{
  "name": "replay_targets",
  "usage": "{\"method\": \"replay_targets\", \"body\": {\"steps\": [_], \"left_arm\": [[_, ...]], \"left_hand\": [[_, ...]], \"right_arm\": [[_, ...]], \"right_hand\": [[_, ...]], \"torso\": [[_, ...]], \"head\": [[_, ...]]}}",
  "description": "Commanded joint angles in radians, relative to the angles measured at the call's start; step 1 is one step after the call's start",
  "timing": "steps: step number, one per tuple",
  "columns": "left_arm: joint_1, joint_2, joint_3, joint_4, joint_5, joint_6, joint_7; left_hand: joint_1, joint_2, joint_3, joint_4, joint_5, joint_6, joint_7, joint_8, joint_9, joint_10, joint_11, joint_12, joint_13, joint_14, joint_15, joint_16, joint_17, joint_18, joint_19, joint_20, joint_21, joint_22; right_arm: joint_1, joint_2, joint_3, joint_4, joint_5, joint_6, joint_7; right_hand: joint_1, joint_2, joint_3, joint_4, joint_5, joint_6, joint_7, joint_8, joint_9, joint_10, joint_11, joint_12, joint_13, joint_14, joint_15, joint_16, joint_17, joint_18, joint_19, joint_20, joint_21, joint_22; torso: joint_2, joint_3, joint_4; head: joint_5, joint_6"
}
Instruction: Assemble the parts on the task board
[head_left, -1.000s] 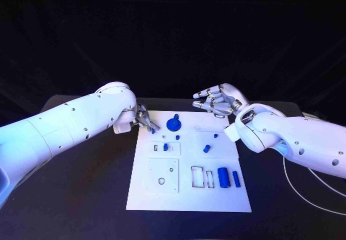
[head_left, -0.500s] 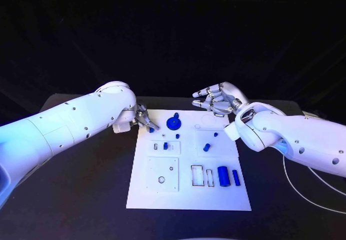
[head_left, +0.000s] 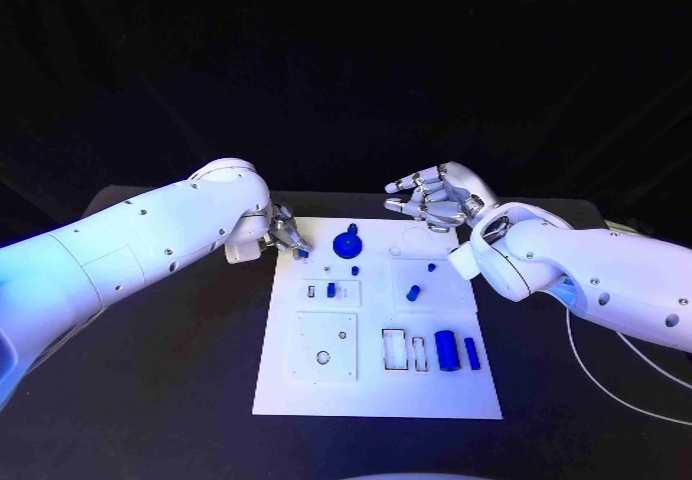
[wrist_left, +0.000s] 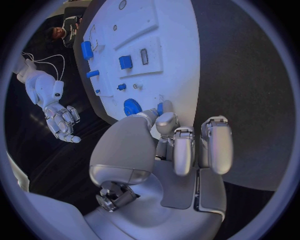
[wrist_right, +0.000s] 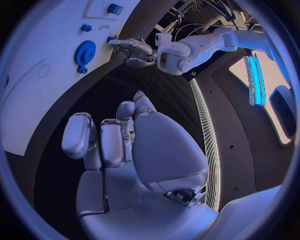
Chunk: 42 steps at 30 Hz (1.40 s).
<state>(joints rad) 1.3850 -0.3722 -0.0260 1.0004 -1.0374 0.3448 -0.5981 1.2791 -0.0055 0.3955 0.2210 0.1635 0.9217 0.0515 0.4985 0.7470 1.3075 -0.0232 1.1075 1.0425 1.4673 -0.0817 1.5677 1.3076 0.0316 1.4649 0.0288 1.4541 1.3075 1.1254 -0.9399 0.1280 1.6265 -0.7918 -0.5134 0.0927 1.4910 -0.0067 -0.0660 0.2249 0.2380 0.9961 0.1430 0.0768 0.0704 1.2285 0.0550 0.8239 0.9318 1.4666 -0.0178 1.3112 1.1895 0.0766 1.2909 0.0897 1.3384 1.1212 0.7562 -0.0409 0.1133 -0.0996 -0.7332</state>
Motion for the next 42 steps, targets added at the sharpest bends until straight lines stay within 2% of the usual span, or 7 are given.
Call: {"method": "replay_targets", "body": {"steps": [1, 6, 14, 22, 31, 35, 42], "left_arm": [[-0.004, -0.002, -0.002, 0.001, 0.017, 0.027, 0.004], [-0.004, -0.005, -0.002, 0.000, 0.021, 0.037, 0.003], [-0.004, -0.012, -0.002, 0.001, 0.028, 0.017, 0.014], [-0.003, -0.041, -0.002, 0.034, 0.068, -0.071, 0.065], [-0.005, -0.128, -0.009, 0.179, 0.116, -0.175, 0.104], [-0.020, -0.191, -0.015, 0.281, 0.112, -0.217, 0.119], [-0.045, -0.252, -0.023, 0.378, 0.056, -0.254, 0.137]], "left_hand": [[-0.032, -0.043, 0.196, -0.148, 0.027, -0.002, 0.003, 0.007, 0.010, -0.001, 0.002, -0.006, -0.004, 0.103, 0.006, 0.003, 0.263, 0.007, 0.030, 0.004, -0.006, 0.136], [-0.087, -0.073, 0.284, -0.180, 0.047, -0.002, 0.003, 0.015, 0.028, 0.002, 0.004, -0.007, -0.011, 0.103, 0.005, 0.003, 0.263, 0.007, 0.030, 0.005, -0.008, 0.136], [-0.099, -0.082, 0.307, -0.197, 0.053, -0.001, 0.003, 0.019, 0.035, 0.003, 0.003, -0.006, -0.011, 0.103, 0.005, 0.003, 0.263, 0.007, 0.030, 0.005, -0.008, 0.137], [-0.103, -0.092, 0.322, -0.215, 0.059, 0.006, 0.001, 0.022, 0.040, 0.010, 0.002, 0.000, -0.007, 0.103, 0.005, 0.003, 0.263, 0.008, 0.029, 0.004, -0.011, 0.135], [-0.129, -0.109, 0.345, -0.233, 0.125, 0.030, -0.003, 0.016, 0.039, 0.029, -0.002, 0.016, 0.008, 0.103, 0.002, 0.003, 0.263, 0.006, 0.032, 0.002, -0.007, 0.141], [-0.135, -0.113, 0.350, -0.238, 0.138, 0.035, -0.005, 0.015, 0.039, 0.034, -0.004, 0.020, 0.012, 0.103, 0.001, 0.003, 0.263, 0.005, 0.034, 0.001, -0.003, 0.145], [-0.138, -0.116, 0.353, -0.243, 0.148, 0.040, -0.005, 0.013, 0.039, 0.040, -0.005, 0.025, 0.018, 0.103, 0.000, 0.003, 0.263, 0.004, 0.038, 0.000, 0.001, 0.150]], "right_arm": [[-0.001, 0.000, 0.000, 0.001, -0.008, 0.016, 0.005], [-0.001, -0.001, 0.000, 0.001, -0.008, 0.017, 0.005], [-0.001, -0.001, -0.001, 0.000, -0.007, 0.019, 0.006], [-0.001, -0.001, -0.002, -0.002, -0.005, 0.020, 0.008], [-0.002, -0.003, -0.005, -0.004, -0.004, 0.021, 0.008], [-0.002, -0.004, -0.006, -0.005, -0.003, 0.021, 0.008], [-0.003, -0.005, -0.007, -0.006, -0.003, 0.020, 0.009]], "right_hand": [[-0.007, 0.004, -0.003, -0.004, 0.001, -0.007, 0.001, -0.003, -0.001, -0.008, -0.002, -0.001, -0.001, 0.027, -0.003, -0.007, -0.001, 0.021, -0.009, 0.000, -0.006, -0.001], [-0.007, 0.004, -0.003, -0.004, 0.001, -0.007, 0.001, -0.003, -0.001, -0.008, -0.002, -0.001, -0.001, 0.027, -0.003, -0.007, -0.001, 0.021, -0.009, 0.000, -0.006, -0.001], [-0.007, 0.004, -0.003, -0.004, 0.001, -0.007, 0.001, -0.003, -0.001, -0.008, -0.002, -0.001, -0.001, 0.027, -0.003, -0.007, -0.001, 0.021, -0.009, 0.000, -0.006, -0.001], [-0.007, 0.005, -0.003, -0.004, 0.002, -0.007, 0.001, -0.003, -0.001, -0.007, -0.002, 0.001, 0.000, 0.027, -0.003, -0.006, 0.000, 0.020, -0.009, 0.000, -0.007, -0.001], [-0.007, 0.005, -0.003, -0.004, 0.002, -0.007, 0.001, -0.003, -0.001, -0.007, -0.002, 0.001, 0.000, 0.027, -0.003, -0.006, 0.000, 0.020, -0.009, 0.000, -0.007, -0.001], [-0.007, 0.005, -0.003, -0.004, 0.002, -0.007, 0.001, -0.003, -0.001, -0.007, -0.002, 0.001, 0.000, 0.027, -0.003, -0.006, 0.000, 0.020, -0.009, 0.000, -0.007, -0.001], [-0.008, 0.006, -0.003, -0.004, 0.003, -0.007, 0.001, -0.003, -0.001, -0.007, -0.001, 0.001, 0.000, 0.028, -0.003, -0.006, 0.001, 0.020, -0.009, 0.000, -0.007, -0.002]], "torso": [[0.000, -0.0001, -0.0001], [0.000, 0.0000, 0.0007], [-0.001, 0.0004, -0.0001], [-0.001, 0.0013, 0.0011], [0.000, 0.0002, 0.0010], [-0.001, -0.0003, 0.0011], [-0.002, -0.0011, 0.0035]], "head": [[0.000, -0.002], [-0.001, -0.002], [-0.001, -0.003], [0.001, -0.001], [0.006, 0.002], [0.007, 0.003], [0.008, 0.000]]}}
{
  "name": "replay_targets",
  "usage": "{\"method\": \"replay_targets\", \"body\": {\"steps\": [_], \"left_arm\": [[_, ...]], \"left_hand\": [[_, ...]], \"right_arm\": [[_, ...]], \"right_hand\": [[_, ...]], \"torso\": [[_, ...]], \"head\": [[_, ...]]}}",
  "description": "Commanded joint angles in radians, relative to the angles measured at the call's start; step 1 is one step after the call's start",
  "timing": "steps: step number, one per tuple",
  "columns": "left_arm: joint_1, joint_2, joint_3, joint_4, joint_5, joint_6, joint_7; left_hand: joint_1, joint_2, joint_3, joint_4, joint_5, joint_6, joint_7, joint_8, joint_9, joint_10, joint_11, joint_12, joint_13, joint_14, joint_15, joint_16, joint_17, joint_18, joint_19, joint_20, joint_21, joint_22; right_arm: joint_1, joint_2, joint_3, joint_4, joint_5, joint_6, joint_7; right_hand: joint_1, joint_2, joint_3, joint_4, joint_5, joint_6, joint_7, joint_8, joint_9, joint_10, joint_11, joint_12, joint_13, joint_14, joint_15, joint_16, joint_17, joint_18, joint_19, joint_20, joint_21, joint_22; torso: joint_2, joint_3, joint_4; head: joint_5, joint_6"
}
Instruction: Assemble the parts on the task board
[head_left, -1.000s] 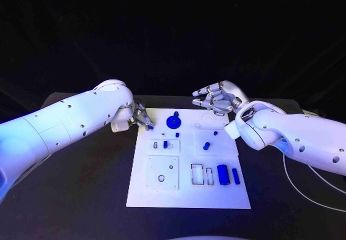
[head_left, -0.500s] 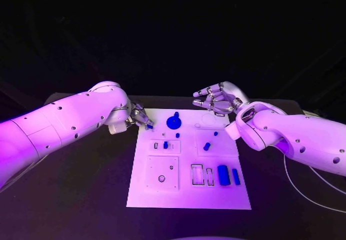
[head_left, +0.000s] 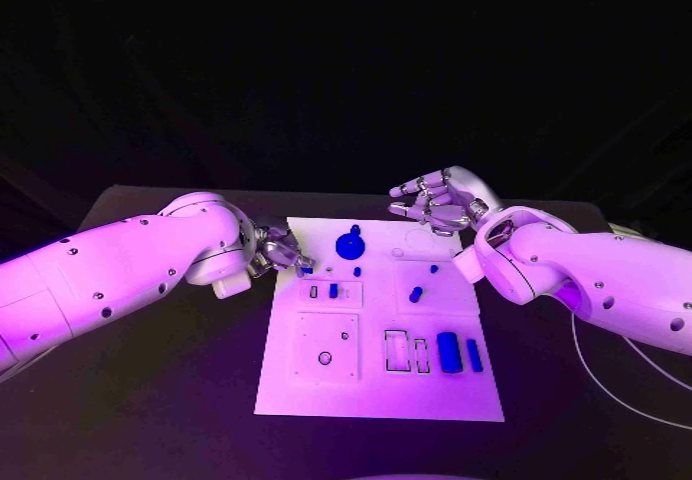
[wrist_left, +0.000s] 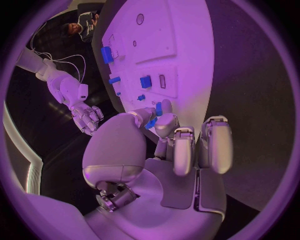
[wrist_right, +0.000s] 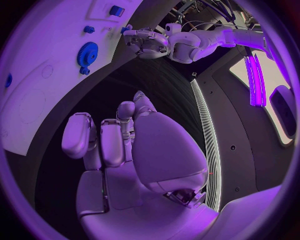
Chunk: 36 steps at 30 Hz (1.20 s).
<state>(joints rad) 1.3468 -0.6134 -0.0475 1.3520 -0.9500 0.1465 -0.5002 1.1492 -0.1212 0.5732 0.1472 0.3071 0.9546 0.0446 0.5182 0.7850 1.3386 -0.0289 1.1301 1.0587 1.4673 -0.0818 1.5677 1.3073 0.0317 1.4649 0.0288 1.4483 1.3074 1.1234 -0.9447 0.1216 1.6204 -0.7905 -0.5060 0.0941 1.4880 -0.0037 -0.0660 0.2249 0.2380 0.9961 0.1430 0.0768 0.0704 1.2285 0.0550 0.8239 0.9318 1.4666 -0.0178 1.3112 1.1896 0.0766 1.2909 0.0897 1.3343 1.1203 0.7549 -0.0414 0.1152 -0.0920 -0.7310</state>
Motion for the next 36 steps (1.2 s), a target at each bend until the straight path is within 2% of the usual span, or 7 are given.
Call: {"method": "replay_targets", "body": {"steps": [1, 5, 11, 16, 24, 36], "left_arm": [[-0.010, -0.016, -0.002, 0.035, -0.040, -0.054, 0.040], [-0.021, -0.026, -0.005, 0.057, -0.074, -0.024, 0.050], [-0.032, -0.026, -0.006, 0.065, -0.121, 0.002, 0.056], [-0.035, -0.022, -0.006, 0.063, -0.132, 0.011, 0.039], [-0.035, -0.014, -0.006, 0.061, -0.136, 0.060, -0.008], [-0.035, -0.003, -0.006, 0.060, -0.141, 0.107, -0.025]], "left_hand": [[-0.009, 0.000, 0.175, -0.169, 0.006, 0.008, 0.001, -0.007, 0.000, 0.009, 0.001, 0.003, 0.003, 0.103, 0.000, 0.003, 0.263, 0.004, 0.038, 0.000, 0.008, 0.151], [-0.009, -0.001, 0.176, -0.170, 0.008, 0.009, 0.001, -0.007, 0.000, 0.012, 0.001, 0.007, 0.006, 0.103, 0.000, 0.003, 0.263, 0.003, 0.038, 0.000, 0.008, 0.151], [-0.011, -0.002, 0.176, -0.171, 0.009, 0.010, 0.001, -0.008, 0.000, 0.013, 0.001, 0.008, 0.008, 0.103, 0.000, 0.003, 0.263, 0.003, 0.039, -0.001, 0.010, 0.153], [-0.011, -0.002, 0.176, -0.171, 0.009, 0.010, 0.001, -0.008, 0.000, 0.013, 0.001, 0.008, 0.008, 0.103, 0.000, 0.003, 0.263, 0.003, 0.040, -0.001, 0.010, 0.154], [-0.011, -0.003, 0.176, -0.171, 0.010, 0.012, 0.001, -0.008, 0.000, 0.015, 0.000, 0.011, 0.011, 0.103, 0.000, 0.003, 0.263, 0.003, 0.040, -0.001, 0.011, 0.154], [-0.012, -0.003, 0.176, -0.172, 0.010, 0.012, 0.000, -0.008, 0.000, 0.015, 0.000, 0.009, 0.008, 0.103, 0.000, 0.003, 0.263, 0.002, 0.040, -0.001, 0.011, 0.155]], "right_arm": [[-0.002, 0.000, 0.000, 0.000, -0.004, 0.013, 0.008], [-0.003, 0.001, -0.001, -0.001, -0.004, 0.013, 0.008], [-0.007, 0.001, -0.001, -0.001, -0.004, 0.013, 0.009], [-0.007, 0.002, -0.001, -0.001, -0.003, 0.013, 0.009], [-0.008, 0.001, -0.001, 0.001, -0.003, 0.013, 0.008], [-0.008, -0.001, -0.001, 0.005, -0.003, 0.014, 0.008]], "right_hand": [[-0.006, 0.003, -0.003, -0.004, 0.003, -0.007, 0.001, -0.003, -0.001, -0.007, -0.001, 0.001, 0.000, 0.028, -0.003, -0.006, 0.001, 0.020, -0.009, 0.000, -0.003, -0.001], [-0.006, 0.003, -0.003, -0.004, 0.003, -0.007, 0.001, -0.003, -0.001, -0.007, -0.001, 0.000, -0.001, 0.027, -0.003, -0.007, 0.000, 0.021, -0.010, 0.000, -0.004, -0.002], [-0.006, 0.003, -0.003, -0.004, 0.004, -0.007, 0.001, -0.003, -0.001, -0.008, -0.001, -0.001, -0.002, 0.027, -0.003, -0.008, -0.002, 0.021, -0.011, 0.000, -0.004, -0.003], [-0.006, 0.003, -0.003, -0.004, 0.004, -0.007, 0.001, -0.003, -0.001, -0.008, -0.001, -0.001, -0.002, 0.027, -0.003, -0.008, -0.002, 0.021, -0.011, 0.000, -0.004, -0.003], [-0.006, 0.003, -0.003, -0.004, 0.004, -0.007, 0.001, -0.003, -0.001, -0.008, -0.001, -0.001, -0.002, 0.027, -0.003, -0.008, -0.002, 0.021, -0.011, 0.000, -0.004, -0.003], [-0.006, 0.003, -0.003, -0.004, 0.004, -0.007, 0.001, -0.003, -0.001, -0.008, -0.001, -0.001, -0.002, 0.027, -0.003, -0.008, -0.002, 0.021, -0.011, 0.000, -0.004, -0.003]], "torso": [[-0.001, -0.0008, 0.0021], [-0.001, -0.0021, 0.0021], [0.000, 0.0002, -0.0010], [0.001, 0.0005, -0.0013], [0.001, 0.0016, -0.0009], [0.001, 0.0003, 0.0003]], "head": [[-0.001, -0.002], [-0.001, -0.004], [0.003, -0.002], [0.004, -0.002], [0.006, -0.006], [0.005, -0.012]]}}
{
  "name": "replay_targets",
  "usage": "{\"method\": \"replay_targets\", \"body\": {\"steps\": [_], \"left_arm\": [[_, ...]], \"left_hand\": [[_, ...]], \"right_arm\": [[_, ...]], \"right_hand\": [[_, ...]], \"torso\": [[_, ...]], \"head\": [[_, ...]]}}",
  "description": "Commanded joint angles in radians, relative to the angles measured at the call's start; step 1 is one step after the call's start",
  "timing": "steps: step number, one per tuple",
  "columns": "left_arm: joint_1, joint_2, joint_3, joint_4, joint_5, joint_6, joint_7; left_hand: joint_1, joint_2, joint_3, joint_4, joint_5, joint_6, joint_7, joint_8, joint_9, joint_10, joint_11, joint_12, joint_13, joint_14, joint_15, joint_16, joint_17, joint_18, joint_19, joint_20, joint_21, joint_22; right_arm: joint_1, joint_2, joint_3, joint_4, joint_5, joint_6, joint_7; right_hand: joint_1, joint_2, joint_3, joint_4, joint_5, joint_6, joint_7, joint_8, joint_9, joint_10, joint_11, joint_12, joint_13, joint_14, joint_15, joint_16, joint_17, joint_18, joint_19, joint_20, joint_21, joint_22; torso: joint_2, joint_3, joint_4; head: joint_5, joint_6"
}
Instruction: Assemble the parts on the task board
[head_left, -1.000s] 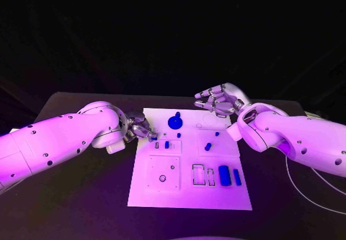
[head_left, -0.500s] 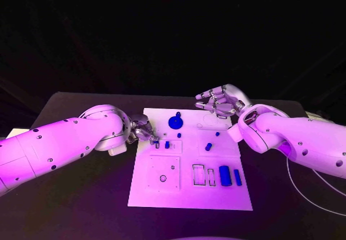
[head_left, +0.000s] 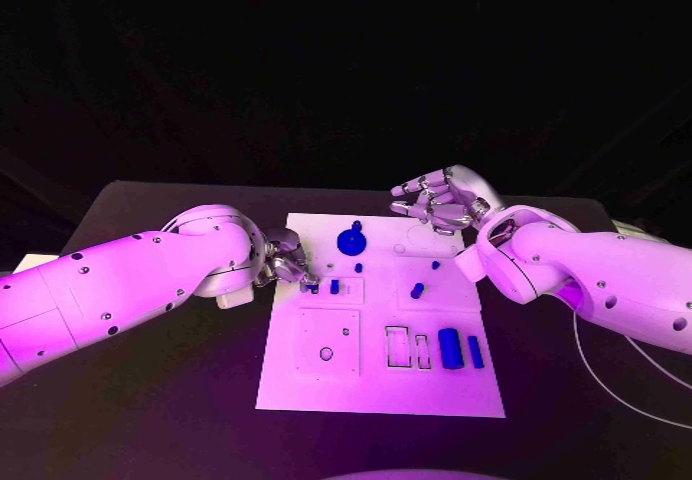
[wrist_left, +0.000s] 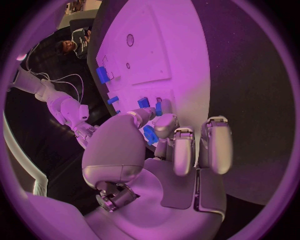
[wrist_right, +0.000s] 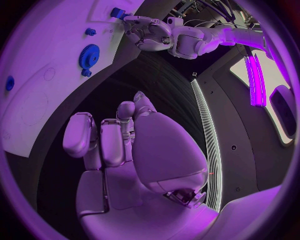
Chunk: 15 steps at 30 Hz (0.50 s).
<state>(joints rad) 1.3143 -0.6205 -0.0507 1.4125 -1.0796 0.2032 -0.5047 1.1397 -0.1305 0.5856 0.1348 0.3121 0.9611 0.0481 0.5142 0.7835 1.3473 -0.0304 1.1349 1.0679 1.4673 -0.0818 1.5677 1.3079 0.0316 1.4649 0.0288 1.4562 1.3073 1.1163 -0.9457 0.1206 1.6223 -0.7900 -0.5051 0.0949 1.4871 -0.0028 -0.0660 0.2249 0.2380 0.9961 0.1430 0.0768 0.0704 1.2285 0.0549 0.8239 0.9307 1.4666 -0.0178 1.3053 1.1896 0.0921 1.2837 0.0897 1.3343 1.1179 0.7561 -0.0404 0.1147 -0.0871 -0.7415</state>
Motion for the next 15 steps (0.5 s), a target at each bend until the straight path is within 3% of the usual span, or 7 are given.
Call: {"method": "replay_targets", "body": {"steps": [1, 15], "left_arm": [[-0.003, 0.005, -0.003, -0.001, -0.011, 0.051, -0.021], [-0.003, 0.009, -0.003, -0.001, -0.012, 0.067, -0.028]], "left_hand": [[-0.002, 0.006, 0.163, -0.160, 0.005, 0.006, -0.003, -0.004, 0.001, 0.006, 0.002, 0.004, -0.001, 0.103, 0.000, 0.003, 0.263, 0.002, 0.040, -0.001, 0.003, 0.155], [-0.003, 0.004, 0.163, -0.163, 0.008, 0.008, -0.004, -0.005, 0.001, 0.010, 0.001, 0.009, 0.004, 0.103, 0.000, 0.003, 0.263, 0.001, 0.042, -0.001, 0.007, 0.158]], "right_arm": [[-0.001, 0.000, 0.000, 0.003, -0.003, 0.014, 0.007], [-0.001, -0.002, 0.000, 0.006, -0.003, 0.018, 0.005]], "right_hand": [[-0.005, 0.002, -0.003, -0.004, 0.004, -0.007, 0.001, -0.003, -0.001, -0.008, -0.001, -0.001, -0.001, 0.027, -0.003, -0.002, -0.002, 0.006, -0.004, 0.000, -0.004, -0.001], [-0.005, 0.002, -0.003, -0.004, 0.004, -0.007, 0.001, -0.003, -0.001, -0.008, -0.001, -0.001, -0.001, 0.027, -0.003, -0.002, -0.002, 0.006, -0.004, 0.000, -0.004, -0.001]], "torso": [[0.000, -0.0008, 0.0009], [0.000, -0.0015, 0.0018]], "head": [[0.000, -0.002], [0.001, -0.006]]}}
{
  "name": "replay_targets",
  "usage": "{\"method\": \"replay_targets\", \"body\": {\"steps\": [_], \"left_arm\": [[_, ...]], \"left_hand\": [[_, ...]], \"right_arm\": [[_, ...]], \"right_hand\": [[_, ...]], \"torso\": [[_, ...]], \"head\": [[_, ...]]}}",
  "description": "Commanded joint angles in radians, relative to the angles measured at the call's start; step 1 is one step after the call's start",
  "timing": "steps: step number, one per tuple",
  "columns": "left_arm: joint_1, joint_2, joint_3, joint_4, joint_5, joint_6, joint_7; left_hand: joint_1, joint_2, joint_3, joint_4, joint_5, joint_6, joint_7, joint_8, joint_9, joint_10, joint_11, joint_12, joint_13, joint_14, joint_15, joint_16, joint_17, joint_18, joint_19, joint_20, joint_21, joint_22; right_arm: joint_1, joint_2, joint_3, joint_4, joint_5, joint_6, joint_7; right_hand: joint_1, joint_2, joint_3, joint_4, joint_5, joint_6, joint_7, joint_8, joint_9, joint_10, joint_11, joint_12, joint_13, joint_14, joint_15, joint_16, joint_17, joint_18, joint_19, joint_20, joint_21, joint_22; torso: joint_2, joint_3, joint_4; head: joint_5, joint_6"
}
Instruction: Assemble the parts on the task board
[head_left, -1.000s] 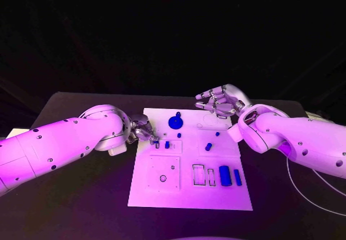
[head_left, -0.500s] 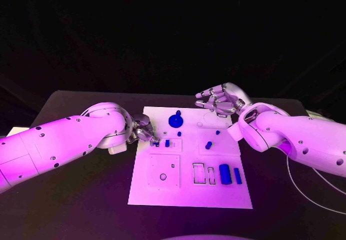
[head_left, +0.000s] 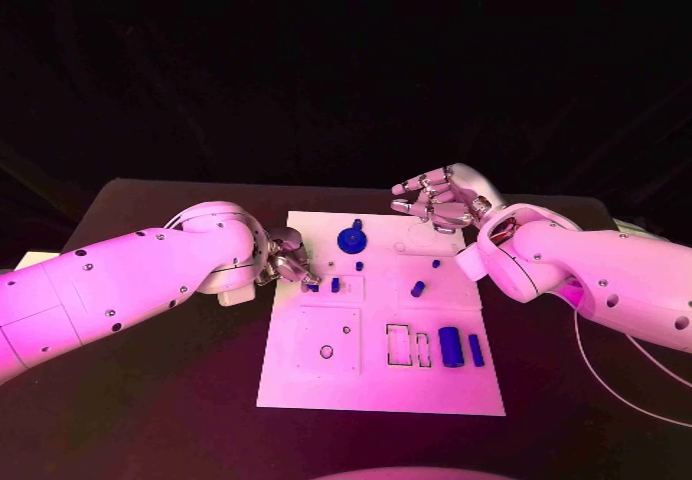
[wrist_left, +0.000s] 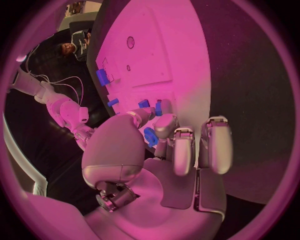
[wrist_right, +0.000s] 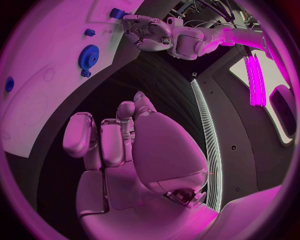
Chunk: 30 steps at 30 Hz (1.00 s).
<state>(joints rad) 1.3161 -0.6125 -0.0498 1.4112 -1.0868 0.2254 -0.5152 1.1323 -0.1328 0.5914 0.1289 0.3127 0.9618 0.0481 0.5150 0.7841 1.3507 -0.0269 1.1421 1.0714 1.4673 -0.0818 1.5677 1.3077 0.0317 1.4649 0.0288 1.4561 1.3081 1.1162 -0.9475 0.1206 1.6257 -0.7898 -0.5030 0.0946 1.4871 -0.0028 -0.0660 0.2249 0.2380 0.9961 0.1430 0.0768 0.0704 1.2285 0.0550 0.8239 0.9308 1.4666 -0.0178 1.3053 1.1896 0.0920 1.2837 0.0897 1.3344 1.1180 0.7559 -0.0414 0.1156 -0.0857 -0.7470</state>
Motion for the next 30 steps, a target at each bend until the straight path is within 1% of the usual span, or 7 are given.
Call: {"method": "replay_targets", "body": {"steps": [1, 7, 8, 11, 13, 17, 30], "left_arm": [[-0.005, 0.001, -0.004, 0.000, -0.005, 0.048, -0.018], [-0.005, 0.003, -0.004, 0.001, -0.005, 0.059, -0.023], [-0.005, 0.003, -0.004, 0.001, -0.005, 0.060, -0.025], [-0.005, 0.004, -0.004, 0.001, -0.005, 0.064, -0.033], [-0.005, 0.005, -0.004, 0.001, -0.005, 0.068, -0.036], [-0.004, 0.006, -0.004, 0.001, -0.006, 0.076, -0.042], [-0.004, 0.019, -0.005, -0.006, -0.004, 0.080, -0.071]], "left_hand": [[0.004, 0.005, 0.157, -0.158, 0.009, 0.008, -0.004, -0.006, 0.000, 0.007, -0.003, 0.002, 0.001, 0.104, 0.000, 0.003, 0.263, 0.001, 0.043, -0.001, 0.007, 0.158], [-0.002, 0.000, 0.158, -0.164, 0.036, 0.017, -0.006, -0.010, -0.001, 0.014, -0.004, 0.005, 0.005, 0.104, -0.001, 0.003, 0.263, 0.001, 0.044, -0.002, 0.009, 0.160], [-0.004, -0.002, 0.158, -0.165, 0.046, 0.019, -0.006, -0.010, -0.001, 0.015, -0.005, 0.005, 0.005, 0.104, -0.002, 0.003, 0.263, 0.001, 0.044, -0.003, 0.009, 0.160], [-0.015, -0.007, 0.151, -0.168, 0.105, 0.028, -0.008, -0.012, 0.000, 0.021, -0.007, 0.008, 0.009, 0.104, -0.003, 0.003, 0.263, 0.000, 0.046, -0.004, 0.011, 0.164], [-0.017, -0.007, 0.148, -0.169, 0.117, 0.030, -0.009, -0.013, 0.001, 0.023, -0.007, 0.010, 0.011, 0.104, -0.004, 0.003, 0.263, 0.000, 0.047, -0.005, 0.012, 0.165], [-0.021, -0.008, 0.145, -0.171, 0.132, 0.033, -0.010, -0.013, 0.002, 0.026, -0.008, 0.012, 0.014, 0.104, -0.005, 0.003, 0.263, -0.001, 0.048, -0.006, 0.014, 0.167], [-0.031, -0.005, 0.139, -0.167, 0.146, 0.038, -0.011, -0.014, 0.003, 0.030, -0.009, 0.015, 0.017, 0.104, -0.005, 0.003, 0.263, -0.001, 0.049, -0.006, 0.015, 0.168]], "right_arm": [[-0.001, 0.000, 0.000, 0.003, -0.003, 0.016, 0.006], [-0.001, 0.000, 0.000, 0.003, -0.003, 0.016, 0.006], [-0.001, 0.000, 0.000, 0.003, -0.003, 0.016, 0.006], [-0.001, 0.000, 0.000, 0.003, -0.003, 0.016, 0.006], [-0.001, 0.000, 0.000, 0.004, -0.003, 0.016, 0.006], [-0.001, -0.001, 0.000, 0.005, -0.003, 0.016, 0.006], [-0.001, -0.003, 0.000, 0.009, -0.003, 0.015, 0.005]], "right_hand": [[-0.005, 0.002, -0.003, -0.004, 0.004, -0.007, 0.001, -0.003, -0.001, -0.008, -0.001, -0.001, -0.001, 0.027, -0.003, -0.002, -0.002, 0.006, -0.004, 0.000, -0.004, -0.001], [-0.005, 0.002, -0.003, -0.004, 0.004, -0.007, 0.001, -0.003, -0.001, -0.008, -0.001, -0.001, -0.001, 0.027, -0.003, -0.002, -0.002, 0.006, -0.004, 0.000, -0.004, -0.001], [-0.005, 0.002, -0.003, -0.004, 0.004, -0.007, 0.001, -0.003, -0.001, -0.008, -0.001, -0.001, -0.001, 0.027, -0.003, -0.002, -0.002, 0.006, -0.004, 0.000, -0.004, -0.001], [-0.005, 0.002, -0.003, -0.004, 0.004, -0.007, 0.001, -0.003, -0.001, -0.008, -0.001, -0.001, -0.001, 0.027, -0.003, -0.002, -0.002, 0.006, -0.004, 0.000, -0.004, -0.001], [-0.005, 0.002, -0.003, -0.004, 0.004, -0.007, 0.001, -0.003, -0.001, -0.008, -0.001, -0.001, -0.001, 0.027, -0.003, -0.002, -0.002, 0.006, -0.004, 0.000, -0.004, -0.001], [-0.005, 0.002, -0.003, -0.004, 0.004, -0.007, 0.001, -0.003, -0.001, -0.008, -0.001, -0.001, -0.001, 0.027, -0.003, -0.002, -0.002, 0.006, -0.004, 0.000, -0.004, -0.001], [-0.005, 0.002, -0.003, -0.004, 0.004, -0.007, 0.001, -0.003, -0.001, -0.008, -0.001, -0.001, -0.001, 0.027, -0.003, -0.002, -0.002, 0.006, -0.004, 0.000, -0.004, -0.001]], "torso": [[0.000, -0.0002, 0.0007], [0.000, -0.0001, -0.0003], [0.000, -0.0003, -0.0004], [0.000, -0.0002, -0.0006], [-0.001, 0.0004, -0.0003], [0.000, 0.0006, -0.0007], [-0.001, 0.0015, -0.0007]], "head": [[0.001, -0.001], [0.003, -0.004], [0.003, -0.004], [0.003, -0.004], [0.004, -0.004], [0.003, -0.006], [0.002, -0.008]]}}
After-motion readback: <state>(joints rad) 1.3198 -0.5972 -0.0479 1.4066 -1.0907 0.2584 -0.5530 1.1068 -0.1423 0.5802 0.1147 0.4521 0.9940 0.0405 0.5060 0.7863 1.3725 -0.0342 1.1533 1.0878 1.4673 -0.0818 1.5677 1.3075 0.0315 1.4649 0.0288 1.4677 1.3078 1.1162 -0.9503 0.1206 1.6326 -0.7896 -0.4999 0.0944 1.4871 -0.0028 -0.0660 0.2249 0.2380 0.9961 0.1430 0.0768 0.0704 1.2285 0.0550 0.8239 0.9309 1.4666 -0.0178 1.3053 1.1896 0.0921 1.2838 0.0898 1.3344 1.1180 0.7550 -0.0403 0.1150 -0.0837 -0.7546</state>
